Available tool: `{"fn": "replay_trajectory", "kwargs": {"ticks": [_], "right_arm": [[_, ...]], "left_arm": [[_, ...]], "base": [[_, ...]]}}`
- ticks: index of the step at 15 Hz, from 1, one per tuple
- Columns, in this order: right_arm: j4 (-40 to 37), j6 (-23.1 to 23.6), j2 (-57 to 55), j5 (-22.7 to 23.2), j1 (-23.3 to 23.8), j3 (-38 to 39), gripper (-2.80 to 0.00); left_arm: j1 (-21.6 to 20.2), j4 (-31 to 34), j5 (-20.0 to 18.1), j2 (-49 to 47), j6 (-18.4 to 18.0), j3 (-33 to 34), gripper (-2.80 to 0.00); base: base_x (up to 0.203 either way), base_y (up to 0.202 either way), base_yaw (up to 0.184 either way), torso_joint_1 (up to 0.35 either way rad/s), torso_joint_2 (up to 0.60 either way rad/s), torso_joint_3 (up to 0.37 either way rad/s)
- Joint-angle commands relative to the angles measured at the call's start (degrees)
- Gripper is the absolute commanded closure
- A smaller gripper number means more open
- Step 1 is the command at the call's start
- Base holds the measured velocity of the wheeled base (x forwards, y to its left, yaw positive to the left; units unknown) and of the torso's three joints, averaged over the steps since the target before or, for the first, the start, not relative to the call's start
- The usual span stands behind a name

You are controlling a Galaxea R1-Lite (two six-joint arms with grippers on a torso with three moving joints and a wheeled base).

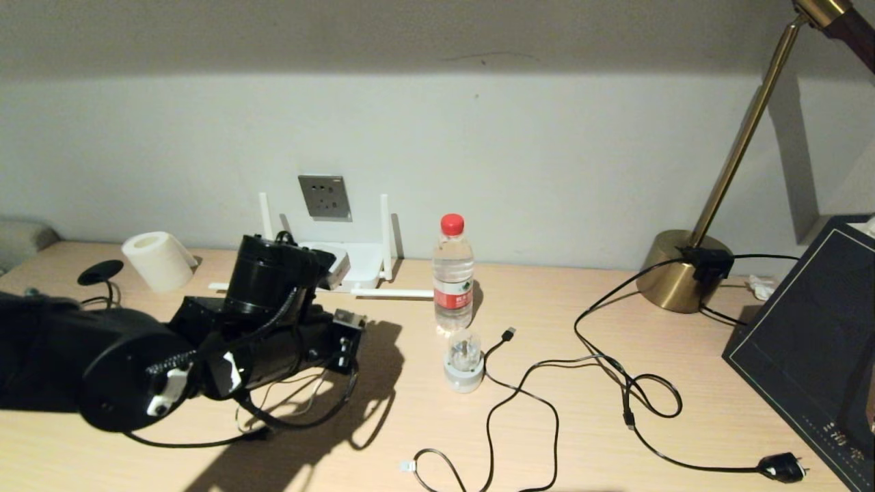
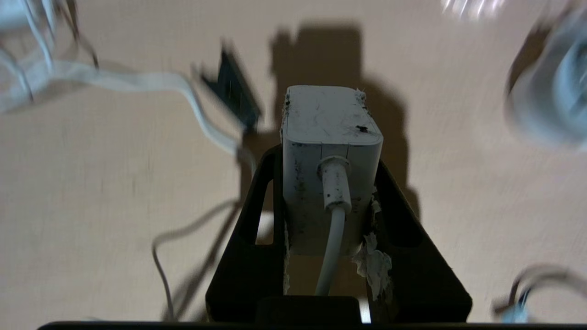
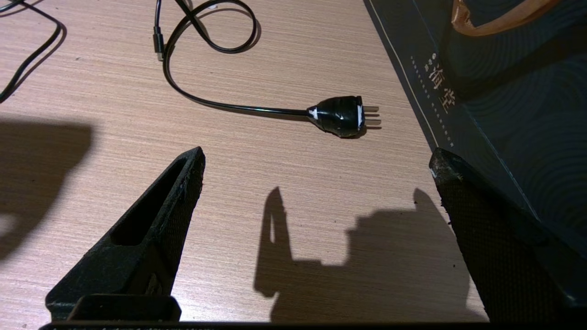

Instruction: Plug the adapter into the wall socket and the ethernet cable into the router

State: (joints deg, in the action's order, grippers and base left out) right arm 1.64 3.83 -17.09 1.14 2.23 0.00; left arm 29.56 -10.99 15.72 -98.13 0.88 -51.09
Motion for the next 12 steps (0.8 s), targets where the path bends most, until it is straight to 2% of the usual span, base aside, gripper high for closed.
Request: {"fn": "replay_trajectory", "kwargs": {"ticks": [1, 2, 4, 7, 9, 12], "right_arm": [[0.03, -0.05, -0.22, 0.09, -0.14, 0.62, -2.80], [0.03, -0.05, -0.22, 0.18, -0.30, 0.62, -2.80], [0.03, -0.05, -0.31, 0.09, -0.39, 0.62, -2.80], [0.03, -0.14, -0.31, 0.09, -0.47, 0.62, -2.80], [0.03, -0.14, -0.31, 0.09, -0.47, 0.62, -2.80], [0.03, -0.14, -0.24, 0.09, -0.47, 0.62, -2.80]], "left_arm": [[-0.11, 14.77, 0.05, 2.01, 1.30, -1.36, 0.00], [-0.12, 17.11, 0.02, 1.92, 3.27, -1.51, 0.00], [-0.12, 17.87, 0.02, 1.80, 5.28, -0.33, 0.00], [0.03, 14.79, 0.01, 2.23, 7.79, 0.19, 0.00], [0.43, 6.70, 0.03, 2.54, 9.73, 2.39, 0.00], [0.55, -14.50, 0.42, -0.50, 10.48, 11.39, 0.00]], "base": [[0.000, 0.000, 0.000, 0.000, 0.00, 0.000], [0.000, 0.000, 0.000, 0.000, 0.00, 0.000], [0.000, 0.000, 0.000, 0.000, 0.00, 0.000], [0.000, 0.000, 0.000, 0.000, 0.00, 0.000], [0.000, 0.000, 0.000, 0.000, 0.00, 0.000], [0.000, 0.000, 0.000, 0.000, 0.00, 0.000]]}}
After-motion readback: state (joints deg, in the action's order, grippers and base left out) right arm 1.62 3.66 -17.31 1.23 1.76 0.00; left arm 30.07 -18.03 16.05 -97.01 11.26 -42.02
